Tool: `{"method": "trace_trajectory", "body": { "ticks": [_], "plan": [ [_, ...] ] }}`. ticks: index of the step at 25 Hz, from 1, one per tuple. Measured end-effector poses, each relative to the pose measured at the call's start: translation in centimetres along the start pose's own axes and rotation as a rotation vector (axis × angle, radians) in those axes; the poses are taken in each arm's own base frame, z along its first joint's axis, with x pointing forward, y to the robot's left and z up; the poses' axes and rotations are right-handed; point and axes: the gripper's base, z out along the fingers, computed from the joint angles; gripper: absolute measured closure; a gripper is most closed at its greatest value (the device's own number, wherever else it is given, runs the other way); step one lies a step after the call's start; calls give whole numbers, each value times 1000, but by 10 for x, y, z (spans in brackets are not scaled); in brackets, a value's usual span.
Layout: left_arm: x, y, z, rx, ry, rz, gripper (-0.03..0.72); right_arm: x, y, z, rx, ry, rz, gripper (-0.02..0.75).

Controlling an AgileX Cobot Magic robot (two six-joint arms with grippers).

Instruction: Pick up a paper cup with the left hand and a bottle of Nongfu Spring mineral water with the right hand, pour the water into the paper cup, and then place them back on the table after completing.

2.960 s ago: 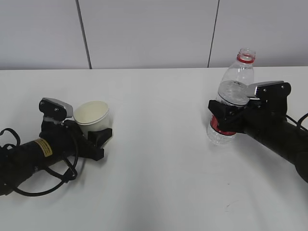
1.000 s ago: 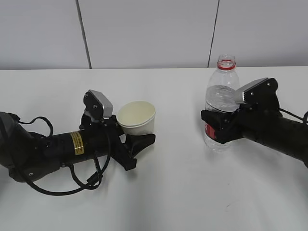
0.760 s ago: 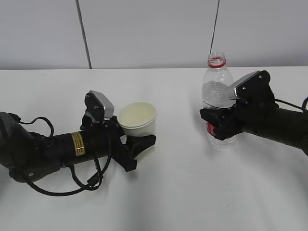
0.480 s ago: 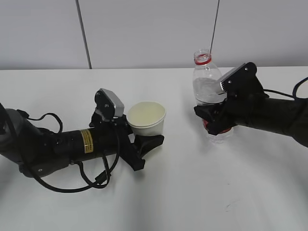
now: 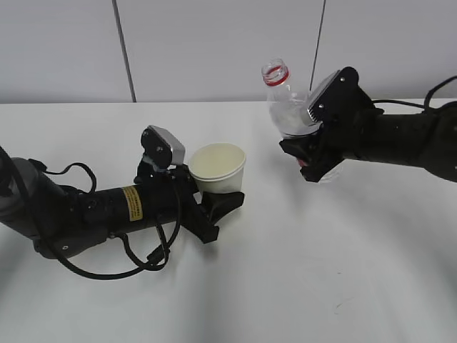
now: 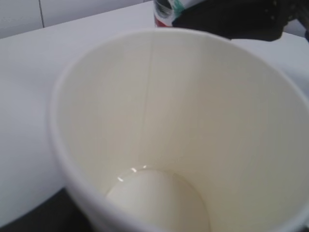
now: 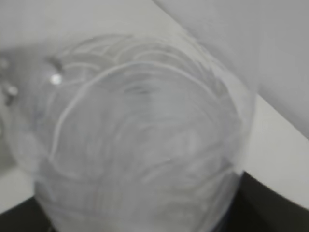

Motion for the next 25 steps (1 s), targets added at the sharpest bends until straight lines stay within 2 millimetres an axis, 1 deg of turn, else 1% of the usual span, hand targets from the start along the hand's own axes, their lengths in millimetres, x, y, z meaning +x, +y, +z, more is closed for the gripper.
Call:
{"method": "trace_trajectory", "body": {
  "ticks": [6,12,20,25],
  "plan": [
    [-4,2,2,-7,-14,0,290,-12,-14,5,1,41,-156,310],
    [-8,4,5,-12,-30,-20,290,-19,-21,7,-12,58,-285,310],
    [-8,4,5,-10,-30,-26,290,-31,-34,8,16,68,-374,310],
    [-8,-5,9,12,-27,-21,290,-37,-37,9,15,56,-431,310]
  ]
}}
